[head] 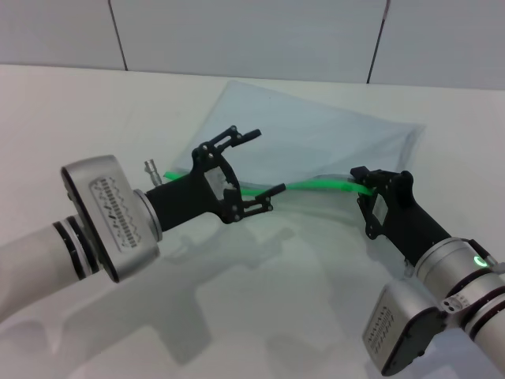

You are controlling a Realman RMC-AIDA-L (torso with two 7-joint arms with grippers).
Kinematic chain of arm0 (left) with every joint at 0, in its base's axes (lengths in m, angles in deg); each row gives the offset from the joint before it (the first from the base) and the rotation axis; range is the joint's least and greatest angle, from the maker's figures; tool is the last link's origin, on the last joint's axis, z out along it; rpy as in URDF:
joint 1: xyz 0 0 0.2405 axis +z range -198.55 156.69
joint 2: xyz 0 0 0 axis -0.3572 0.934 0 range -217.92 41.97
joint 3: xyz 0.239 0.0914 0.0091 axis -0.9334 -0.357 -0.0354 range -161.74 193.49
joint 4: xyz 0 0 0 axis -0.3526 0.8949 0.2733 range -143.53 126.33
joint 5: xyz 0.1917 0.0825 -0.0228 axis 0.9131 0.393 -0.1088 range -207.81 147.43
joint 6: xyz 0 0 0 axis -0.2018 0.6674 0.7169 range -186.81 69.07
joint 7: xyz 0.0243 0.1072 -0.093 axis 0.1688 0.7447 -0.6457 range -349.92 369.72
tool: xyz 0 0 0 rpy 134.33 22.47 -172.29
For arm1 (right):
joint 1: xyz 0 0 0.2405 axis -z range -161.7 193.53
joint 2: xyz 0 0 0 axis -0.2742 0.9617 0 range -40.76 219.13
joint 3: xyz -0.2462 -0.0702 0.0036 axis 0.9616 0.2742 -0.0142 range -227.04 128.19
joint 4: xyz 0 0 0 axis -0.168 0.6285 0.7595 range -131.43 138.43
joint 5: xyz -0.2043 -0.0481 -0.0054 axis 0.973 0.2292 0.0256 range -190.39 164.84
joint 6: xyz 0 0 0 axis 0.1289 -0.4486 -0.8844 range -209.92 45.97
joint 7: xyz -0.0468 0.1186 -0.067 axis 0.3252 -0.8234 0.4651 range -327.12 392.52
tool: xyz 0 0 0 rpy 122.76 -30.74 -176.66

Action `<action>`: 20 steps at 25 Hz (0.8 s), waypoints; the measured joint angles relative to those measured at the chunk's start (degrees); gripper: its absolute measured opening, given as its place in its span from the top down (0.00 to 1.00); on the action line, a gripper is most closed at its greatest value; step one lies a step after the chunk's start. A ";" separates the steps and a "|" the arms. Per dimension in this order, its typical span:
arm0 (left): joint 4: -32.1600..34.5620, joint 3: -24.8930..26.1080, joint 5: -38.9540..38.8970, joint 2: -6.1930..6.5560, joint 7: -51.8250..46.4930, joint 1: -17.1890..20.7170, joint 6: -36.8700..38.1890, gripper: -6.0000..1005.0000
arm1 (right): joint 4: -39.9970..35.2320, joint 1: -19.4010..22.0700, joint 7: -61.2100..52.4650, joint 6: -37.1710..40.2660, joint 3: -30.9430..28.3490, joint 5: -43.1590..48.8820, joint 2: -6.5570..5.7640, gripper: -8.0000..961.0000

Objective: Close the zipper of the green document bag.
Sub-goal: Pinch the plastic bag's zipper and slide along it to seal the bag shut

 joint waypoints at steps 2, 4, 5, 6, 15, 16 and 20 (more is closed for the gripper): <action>-0.06 -0.90 0.02 -0.01 2.39 -0.44 -0.15 0.16 | -0.05 -0.04 0.01 0.12 0.02 0.58 0.00 0.92; -0.07 -1.28 0.03 -0.06 5.19 -0.73 -0.20 0.16 | -0.38 -0.08 0.01 0.18 0.02 1.25 0.00 0.92; -0.08 -1.32 0.04 -0.08 7.02 -0.89 -0.25 0.16 | -0.65 -0.10 0.02 0.20 0.02 1.51 0.00 0.92; -0.08 -1.32 0.05 -0.10 7.99 -0.98 -0.32 0.16 | -0.93 -0.13 0.02 0.21 0.02 1.80 0.00 0.92; -2.22 -2.63 0.86 -0.39 19.93 -3.03 -2.72 0.16 | -2.79 -1.05 0.02 0.34 0.02 2.89 0.00 0.92; -2.64 -2.56 0.88 -0.46 21.27 -3.23 -2.82 0.16 | -2.91 -1.21 0.02 0.34 0.02 2.89 0.00 0.92; -3.72 -2.17 0.76 -0.63 26.29 -3.50 -2.69 0.16 | -3.17 -1.59 0.02 0.15 0.02 3.12 0.00 0.91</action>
